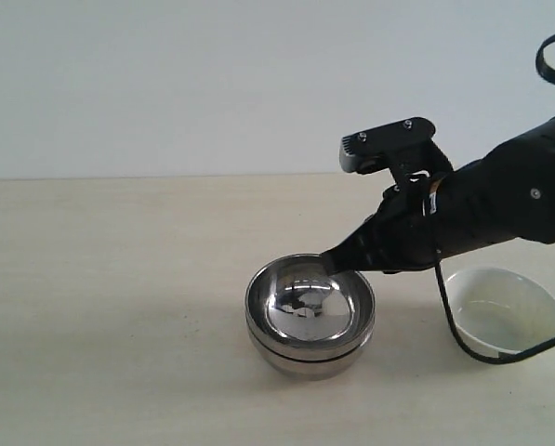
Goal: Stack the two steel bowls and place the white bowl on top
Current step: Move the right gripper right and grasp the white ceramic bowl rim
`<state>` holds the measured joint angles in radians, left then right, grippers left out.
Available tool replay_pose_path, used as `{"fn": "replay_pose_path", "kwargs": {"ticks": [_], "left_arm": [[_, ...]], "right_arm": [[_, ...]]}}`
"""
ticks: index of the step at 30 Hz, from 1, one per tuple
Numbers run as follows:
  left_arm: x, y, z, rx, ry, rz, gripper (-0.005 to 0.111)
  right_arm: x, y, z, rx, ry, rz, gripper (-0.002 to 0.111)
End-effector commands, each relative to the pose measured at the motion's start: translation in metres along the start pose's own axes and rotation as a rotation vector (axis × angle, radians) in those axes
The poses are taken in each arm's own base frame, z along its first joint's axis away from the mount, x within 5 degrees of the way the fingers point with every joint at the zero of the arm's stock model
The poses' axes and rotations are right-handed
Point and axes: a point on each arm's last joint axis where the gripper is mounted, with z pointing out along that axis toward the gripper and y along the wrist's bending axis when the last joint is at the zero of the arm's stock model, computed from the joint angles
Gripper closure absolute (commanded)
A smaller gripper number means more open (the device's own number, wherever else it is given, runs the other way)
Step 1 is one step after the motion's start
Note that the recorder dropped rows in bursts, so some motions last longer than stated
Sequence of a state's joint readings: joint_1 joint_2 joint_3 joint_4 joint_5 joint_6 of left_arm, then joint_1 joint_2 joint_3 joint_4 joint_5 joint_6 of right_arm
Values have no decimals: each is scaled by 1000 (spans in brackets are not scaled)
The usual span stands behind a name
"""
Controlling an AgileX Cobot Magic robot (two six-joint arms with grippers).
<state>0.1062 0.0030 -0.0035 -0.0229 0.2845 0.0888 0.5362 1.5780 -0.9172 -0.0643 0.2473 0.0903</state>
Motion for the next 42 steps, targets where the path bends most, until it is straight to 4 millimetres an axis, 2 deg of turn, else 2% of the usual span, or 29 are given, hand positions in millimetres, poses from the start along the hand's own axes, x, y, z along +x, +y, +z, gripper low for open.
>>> {"fn": "replay_pose_path", "kwargs": {"ticks": [1, 3, 4, 6, 10, 13, 15, 18, 19, 21, 24, 29, 33, 36, 38, 42], "left_arm": [[0, 0, 0, 0, -6, -14, 103], [0, 0, 0, 0, -6, -14, 103], [0, 0, 0, 0, -6, -14, 103], [0, 0, 0, 0, -6, -14, 103], [0, 0, 0, 0, -6, -14, 103], [0, 0, 0, 0, -6, -14, 103], [0, 0, 0, 0, -6, -14, 103], [0, 0, 0, 0, -6, -14, 103], [0, 0, 0, 0, -6, -14, 103], [0, 0, 0, 0, -6, -14, 103], [0, 0, 0, 0, -6, -14, 103], [0, 0, 0, 0, -6, -14, 103], [0, 0, 0, 0, -6, -14, 103], [0, 0, 0, 0, -6, -14, 103], [0, 0, 0, 0, -6, -14, 103], [0, 0, 0, 0, -6, -14, 103]], "right_arm": [[-9, -12, -12, 35, 6, 5, 108], [-14, -24, -18, 65, 44, 34, 108], [-18, -39, -22, 99, 79, 71, 108], [-16, -60, -26, 143, 117, 123, 108], [-11, -81, -30, 187, 146, 175, 108], [-3, -105, -35, 240, 178, 227, 107], [3, -118, -39, 268, 218, 264, 95], [18, -143, -48, 338, 301, 329, 62], [25, -153, -53, 361, 324, 375, 57], [40, -171, -60, 394, 377, 441, 55], [51, -179, -61, 408, 388, 463, 55], [56, -173, -53, 342, 361, 439, 55], [66, -172, -38, 296, 431, 464, 55], [78, -174, -18, 266, 500, 489, 55], [77, -177, -9, 269, 455, 507, 55], [69, -179, -3, 262, 339, 527, 55]]}}
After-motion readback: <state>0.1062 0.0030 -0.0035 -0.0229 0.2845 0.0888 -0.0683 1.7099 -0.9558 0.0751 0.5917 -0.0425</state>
